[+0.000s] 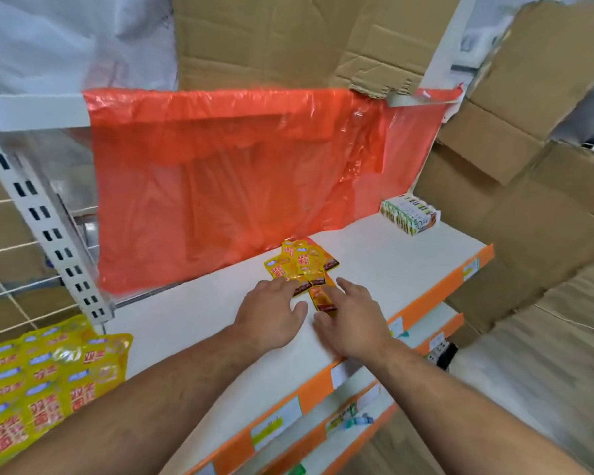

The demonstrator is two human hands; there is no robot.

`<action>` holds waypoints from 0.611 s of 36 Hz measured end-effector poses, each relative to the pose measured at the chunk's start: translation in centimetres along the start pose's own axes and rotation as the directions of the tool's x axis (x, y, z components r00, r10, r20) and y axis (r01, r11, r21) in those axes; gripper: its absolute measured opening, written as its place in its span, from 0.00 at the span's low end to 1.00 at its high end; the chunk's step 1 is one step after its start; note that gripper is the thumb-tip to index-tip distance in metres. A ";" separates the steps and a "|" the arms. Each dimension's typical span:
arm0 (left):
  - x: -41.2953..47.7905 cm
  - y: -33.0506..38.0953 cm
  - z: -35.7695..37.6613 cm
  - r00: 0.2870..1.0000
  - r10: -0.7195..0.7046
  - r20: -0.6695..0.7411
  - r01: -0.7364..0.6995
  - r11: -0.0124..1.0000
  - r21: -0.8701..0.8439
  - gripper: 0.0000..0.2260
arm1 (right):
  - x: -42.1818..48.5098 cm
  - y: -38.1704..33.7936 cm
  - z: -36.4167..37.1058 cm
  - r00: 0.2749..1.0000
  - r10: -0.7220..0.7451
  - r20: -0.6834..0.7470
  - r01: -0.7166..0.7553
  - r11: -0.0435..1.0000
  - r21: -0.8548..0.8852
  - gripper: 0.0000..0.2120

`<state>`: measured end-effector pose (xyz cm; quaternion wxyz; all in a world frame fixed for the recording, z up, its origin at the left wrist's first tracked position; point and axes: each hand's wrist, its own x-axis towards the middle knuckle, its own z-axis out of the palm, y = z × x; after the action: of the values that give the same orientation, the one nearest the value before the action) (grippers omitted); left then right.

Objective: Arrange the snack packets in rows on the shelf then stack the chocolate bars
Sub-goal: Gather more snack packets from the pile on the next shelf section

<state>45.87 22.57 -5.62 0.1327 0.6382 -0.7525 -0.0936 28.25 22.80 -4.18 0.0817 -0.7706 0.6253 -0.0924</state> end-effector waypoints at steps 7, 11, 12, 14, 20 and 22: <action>4.4 -0.3 1.8 0.936 -0.350 0.040 0.351 0.920 -0.171 0.22 | 5.7 1.6 1.1 1.000 0.013 -0.020 -0.011 0.991 0.135 0.21; 6.5 -0.1 1.7 0.831 -0.550 0.085 0.551 0.791 -0.266 0.26 | 9.5 2.3 1.6 0.998 0.064 0.019 -0.066 0.972 0.227 0.22; 7.0 -0.1 1.7 0.809 -0.582 0.088 0.581 0.768 -0.269 0.27 | 10.3 2.4 1.7 0.996 0.080 0.044 -0.089 0.963 0.256 0.22; 7.8 0.1 1.9 0.768 -0.635 0.077 0.631 0.732 -0.256 0.30 | 12.0 2.8 1.9 0.990 0.095 0.102 -0.121 0.951 0.285 0.24; 8.8 1.1 3.1 0.707 -0.708 -0.001 0.702 0.701 -0.129 0.36 | 15.2 3.5 2.3 0.972 0.120 0.202 -0.173 0.948 0.269 0.34; 8.8 1.2 3.3 0.696 -0.718 -0.016 0.712 0.692 -0.114 0.34 | 15.5 3.6 2.5 0.971 0.118 0.206 -0.170 0.952 0.256 0.34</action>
<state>42.39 13.95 -7.71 0.1397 0.8758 -0.4350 -0.1560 28.54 6.95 -6.84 0.2519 -0.7094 0.6510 -0.0978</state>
